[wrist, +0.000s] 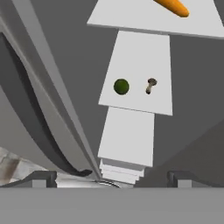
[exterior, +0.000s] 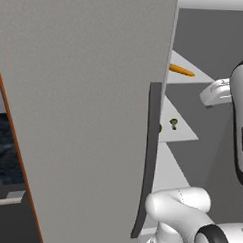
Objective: Take the mushroom, lime, and carrot from the freezer and place them in the bowl on the counter.
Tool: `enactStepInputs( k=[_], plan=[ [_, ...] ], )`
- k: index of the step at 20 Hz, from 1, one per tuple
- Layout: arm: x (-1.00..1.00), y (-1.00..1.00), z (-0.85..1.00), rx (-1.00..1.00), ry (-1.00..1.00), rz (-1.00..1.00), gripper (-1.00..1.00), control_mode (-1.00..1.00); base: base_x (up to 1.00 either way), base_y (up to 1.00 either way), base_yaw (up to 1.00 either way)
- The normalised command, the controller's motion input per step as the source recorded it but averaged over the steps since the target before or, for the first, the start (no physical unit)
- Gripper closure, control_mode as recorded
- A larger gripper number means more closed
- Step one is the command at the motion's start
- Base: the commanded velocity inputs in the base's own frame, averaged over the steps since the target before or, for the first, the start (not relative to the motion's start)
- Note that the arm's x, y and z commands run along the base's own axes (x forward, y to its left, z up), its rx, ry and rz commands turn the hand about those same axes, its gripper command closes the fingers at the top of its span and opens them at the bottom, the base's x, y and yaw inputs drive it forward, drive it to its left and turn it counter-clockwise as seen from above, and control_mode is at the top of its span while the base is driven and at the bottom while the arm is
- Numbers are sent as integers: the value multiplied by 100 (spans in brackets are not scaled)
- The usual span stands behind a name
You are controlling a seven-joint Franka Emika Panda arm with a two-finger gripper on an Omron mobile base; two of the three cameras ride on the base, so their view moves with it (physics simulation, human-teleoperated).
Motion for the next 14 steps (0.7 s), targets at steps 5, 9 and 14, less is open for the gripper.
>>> enactStepInputs(
  k=[5,9,14],
  plan=[
    [57,-14,9,0,0,0,-100,-100,0,0,0],
    [60,-14,-5,2,-4,1,-100,-100,0,0,0],
    [70,-3,-12,1,-8,0,-100,-100,0,0,0]
  ],
)
